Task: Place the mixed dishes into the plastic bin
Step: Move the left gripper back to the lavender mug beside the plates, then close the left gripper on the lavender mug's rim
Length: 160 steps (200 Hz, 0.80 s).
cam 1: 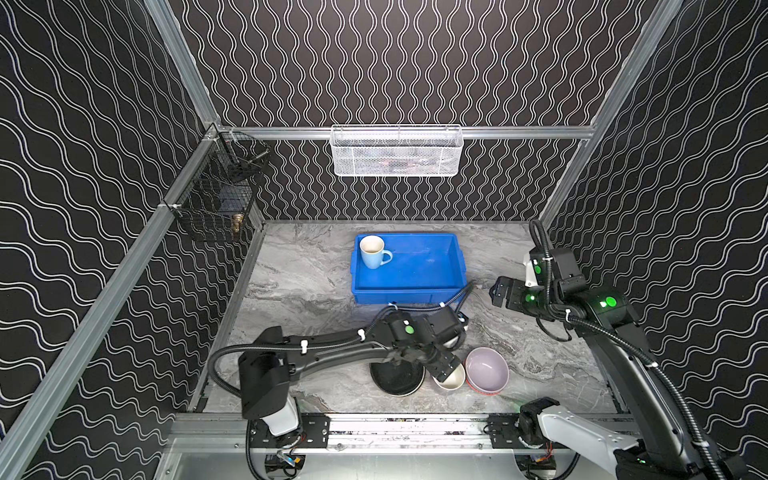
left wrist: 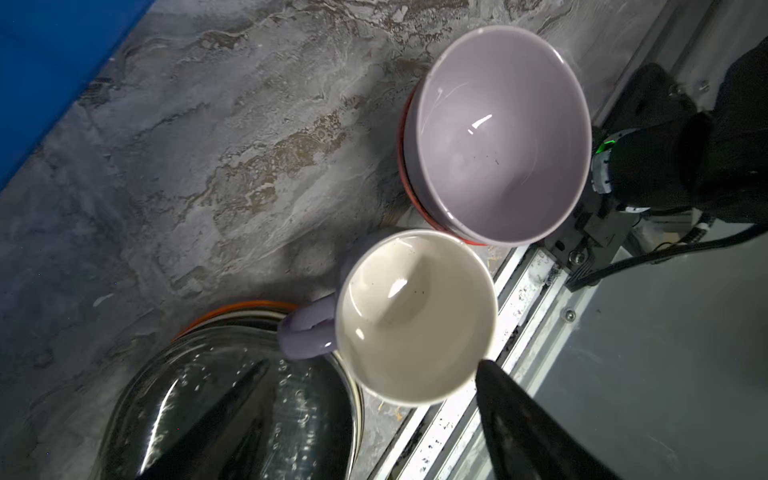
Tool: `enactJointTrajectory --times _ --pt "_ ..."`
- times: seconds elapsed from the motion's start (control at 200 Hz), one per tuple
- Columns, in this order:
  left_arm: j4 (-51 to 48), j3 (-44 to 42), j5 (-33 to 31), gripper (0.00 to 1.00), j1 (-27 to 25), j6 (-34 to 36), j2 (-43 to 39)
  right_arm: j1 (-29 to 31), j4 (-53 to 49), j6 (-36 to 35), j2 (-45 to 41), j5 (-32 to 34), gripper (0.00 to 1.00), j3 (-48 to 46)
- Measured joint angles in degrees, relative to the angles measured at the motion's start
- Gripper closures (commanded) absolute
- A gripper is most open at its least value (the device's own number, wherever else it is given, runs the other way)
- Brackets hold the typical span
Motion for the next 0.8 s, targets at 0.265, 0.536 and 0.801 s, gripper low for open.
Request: enactJointTrajectory --times 0.265,0.536,0.801 --pt "0.0 -0.3 -3.5 0.25 -0.5 0.5 2.0 0.0 -2.7 1.0 -4.7 1.1 0.01 -1.8" --pt "0.8 -1.2 -4.1 0.35 -0.5 1.7 5.0 0.0 -5.0 1.7 -5.8 2.1 0.01 -1.2" --pt "2.4 -2.0 -2.6 0.54 2.4 2.1 6.5 0.0 -5.4 1.7 -4.7 2.3 0.01 -0.2"
